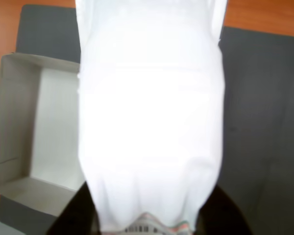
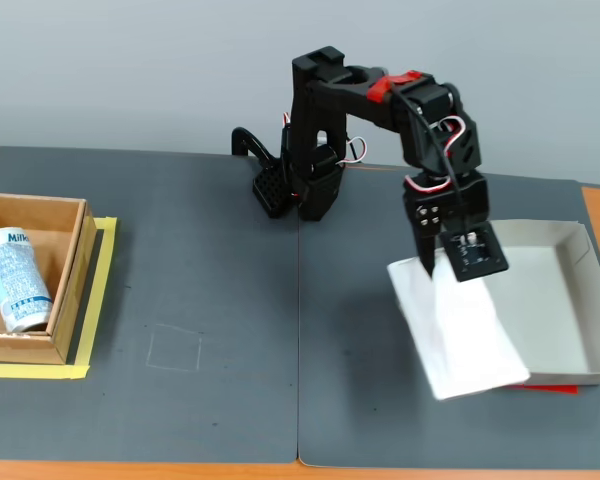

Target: Pick the sandwich and put it in the gray box

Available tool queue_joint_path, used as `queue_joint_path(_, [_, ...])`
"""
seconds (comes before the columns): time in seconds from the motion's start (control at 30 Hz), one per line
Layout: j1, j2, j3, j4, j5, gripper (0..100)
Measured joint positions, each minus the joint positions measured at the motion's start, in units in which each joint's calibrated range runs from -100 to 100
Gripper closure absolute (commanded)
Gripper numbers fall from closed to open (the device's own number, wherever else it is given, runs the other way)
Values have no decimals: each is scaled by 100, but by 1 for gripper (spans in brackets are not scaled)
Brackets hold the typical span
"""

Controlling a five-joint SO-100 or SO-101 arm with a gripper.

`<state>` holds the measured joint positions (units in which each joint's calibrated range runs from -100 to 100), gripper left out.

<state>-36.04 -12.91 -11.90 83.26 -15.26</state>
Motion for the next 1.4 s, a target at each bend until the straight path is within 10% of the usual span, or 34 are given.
queue_joint_path(0.93, [-1945,850,-1159,-581,-987,92])
queue_joint_path(1.4, [-1953,1164,-1320,-590,-982,72])
